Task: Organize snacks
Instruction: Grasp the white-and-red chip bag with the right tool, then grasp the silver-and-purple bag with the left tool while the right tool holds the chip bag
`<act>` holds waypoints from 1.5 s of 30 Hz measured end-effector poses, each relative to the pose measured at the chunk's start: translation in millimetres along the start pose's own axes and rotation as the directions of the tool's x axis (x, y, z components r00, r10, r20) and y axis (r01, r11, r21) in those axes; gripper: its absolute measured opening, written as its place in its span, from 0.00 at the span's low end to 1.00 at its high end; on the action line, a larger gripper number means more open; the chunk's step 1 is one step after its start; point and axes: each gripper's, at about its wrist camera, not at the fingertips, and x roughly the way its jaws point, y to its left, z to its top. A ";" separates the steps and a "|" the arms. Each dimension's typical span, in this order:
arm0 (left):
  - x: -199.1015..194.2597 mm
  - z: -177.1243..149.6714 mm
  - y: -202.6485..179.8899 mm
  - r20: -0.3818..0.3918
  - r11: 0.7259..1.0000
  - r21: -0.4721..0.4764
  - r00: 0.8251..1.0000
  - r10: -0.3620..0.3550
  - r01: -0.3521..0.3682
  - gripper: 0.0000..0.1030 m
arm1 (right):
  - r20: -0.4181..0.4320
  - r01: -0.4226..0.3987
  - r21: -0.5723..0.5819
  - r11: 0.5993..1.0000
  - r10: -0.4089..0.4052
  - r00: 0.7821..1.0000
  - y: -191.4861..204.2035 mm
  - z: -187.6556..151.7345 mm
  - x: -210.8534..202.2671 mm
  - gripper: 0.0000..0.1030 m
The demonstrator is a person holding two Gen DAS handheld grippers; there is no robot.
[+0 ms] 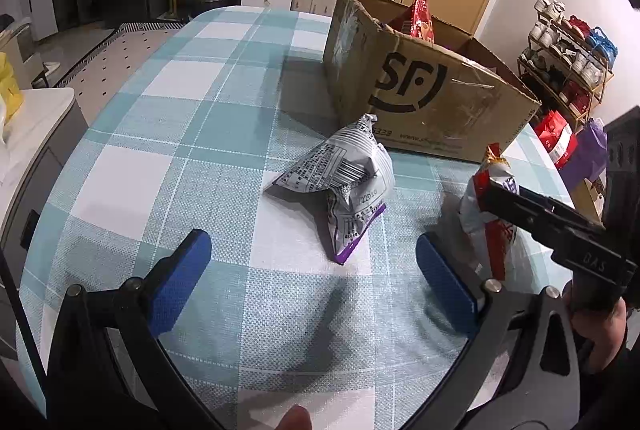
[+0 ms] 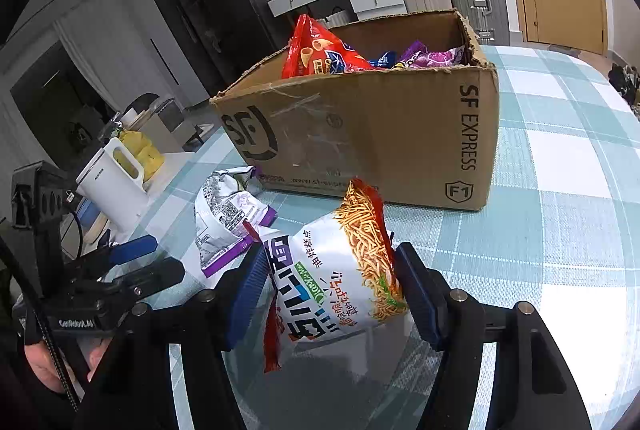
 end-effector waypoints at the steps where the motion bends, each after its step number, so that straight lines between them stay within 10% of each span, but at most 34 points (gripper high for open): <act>1: 0.1 0.6 0.2 0.000 1.000 0.001 1.000 -0.001 0.001 0.99 | 0.001 -0.003 0.003 1.000 0.003 1.000 -0.2 -1.1 -1.1 0.64; 30: 47.7 43.4 -19.0 -0.045 0.993 0.089 0.996 -0.072 0.076 0.98 | 0.045 -0.013 0.030 0.999 0.012 0.999 -9.1 -13.9 -35.6 0.61; 40: 60.2 39.0 -25.3 -0.105 0.975 0.143 0.982 -0.157 0.171 0.45 | 0.055 0.003 0.030 1.000 -0.004 0.999 -7.9 -12.3 -40.5 0.61; 45: 56.6 36.3 -27.4 -0.101 0.975 0.146 0.983 -0.156 0.170 0.42 | 0.064 -0.002 0.029 1.000 0.000 0.998 -5.4 -12.5 -44.7 0.61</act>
